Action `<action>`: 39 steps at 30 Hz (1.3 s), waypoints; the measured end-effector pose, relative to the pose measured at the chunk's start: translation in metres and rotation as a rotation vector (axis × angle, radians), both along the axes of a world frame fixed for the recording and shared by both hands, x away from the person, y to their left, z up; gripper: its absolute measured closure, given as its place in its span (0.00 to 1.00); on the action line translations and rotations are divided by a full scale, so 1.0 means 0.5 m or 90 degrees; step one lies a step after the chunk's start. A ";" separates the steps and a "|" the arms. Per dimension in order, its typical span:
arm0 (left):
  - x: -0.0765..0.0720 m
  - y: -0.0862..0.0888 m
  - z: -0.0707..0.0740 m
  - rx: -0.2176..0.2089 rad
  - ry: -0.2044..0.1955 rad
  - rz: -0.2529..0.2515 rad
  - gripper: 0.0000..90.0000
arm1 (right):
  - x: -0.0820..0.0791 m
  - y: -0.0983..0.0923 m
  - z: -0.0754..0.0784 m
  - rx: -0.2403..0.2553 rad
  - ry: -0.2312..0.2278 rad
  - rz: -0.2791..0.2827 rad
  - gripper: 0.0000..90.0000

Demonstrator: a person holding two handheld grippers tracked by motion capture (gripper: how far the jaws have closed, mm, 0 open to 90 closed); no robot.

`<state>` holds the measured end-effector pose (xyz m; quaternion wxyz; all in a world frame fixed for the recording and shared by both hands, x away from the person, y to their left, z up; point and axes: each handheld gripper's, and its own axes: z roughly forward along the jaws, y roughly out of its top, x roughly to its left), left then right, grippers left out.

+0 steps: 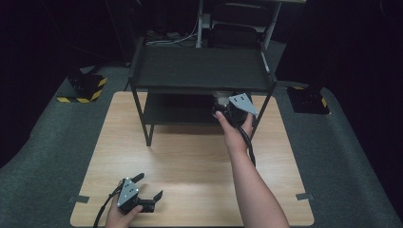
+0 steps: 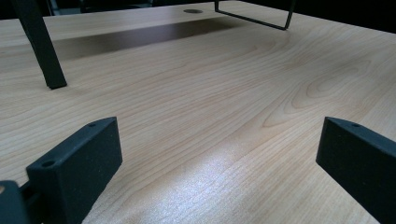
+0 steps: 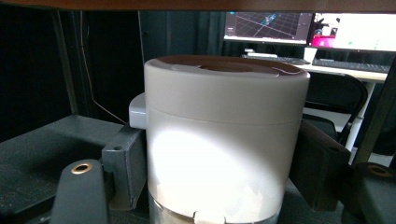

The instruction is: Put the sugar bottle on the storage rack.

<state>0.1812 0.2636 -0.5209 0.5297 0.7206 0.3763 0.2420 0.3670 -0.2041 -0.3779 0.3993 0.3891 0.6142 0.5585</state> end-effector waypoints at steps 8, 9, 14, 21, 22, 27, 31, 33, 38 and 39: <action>0.000 0.000 0.000 0.000 0.000 0.000 0.01 | -0.001 -0.002 -0.003 0.000 -0.005 0.002 0.33; 0.000 0.000 0.000 0.000 0.000 0.000 0.01 | -0.001 -0.002 -0.003 -0.001 -0.005 0.002 0.32; 0.000 0.000 0.000 0.000 0.000 0.001 0.01 | 0.002 -0.010 0.000 -0.003 -0.002 0.008 0.30; -0.001 -0.001 -0.001 -0.001 -0.001 0.002 0.01 | -0.002 -0.015 0.002 -0.008 0.000 0.011 0.21; -0.001 -0.001 -0.001 0.000 -0.001 0.001 0.01 | 0.000 -0.018 0.005 -0.007 0.005 0.018 0.16; -0.001 -0.002 0.000 0.001 -0.001 0.002 0.01 | -0.007 -0.016 0.005 -0.018 0.003 0.030 0.13; -0.001 -0.002 0.000 0.001 -0.002 0.002 0.01 | -0.016 -0.016 0.002 -0.014 -0.008 0.040 0.09; -0.001 -0.002 0.000 0.002 -0.002 0.002 0.01 | -0.020 -0.016 -0.001 -0.012 -0.011 0.043 0.05; -0.001 -0.003 0.000 0.003 -0.002 0.003 0.01 | -0.033 -0.018 -0.011 -0.008 -0.024 0.037 0.00; -0.001 -0.003 0.000 0.003 -0.002 0.003 0.01 | -0.036 -0.020 -0.012 -0.006 -0.023 0.038 0.00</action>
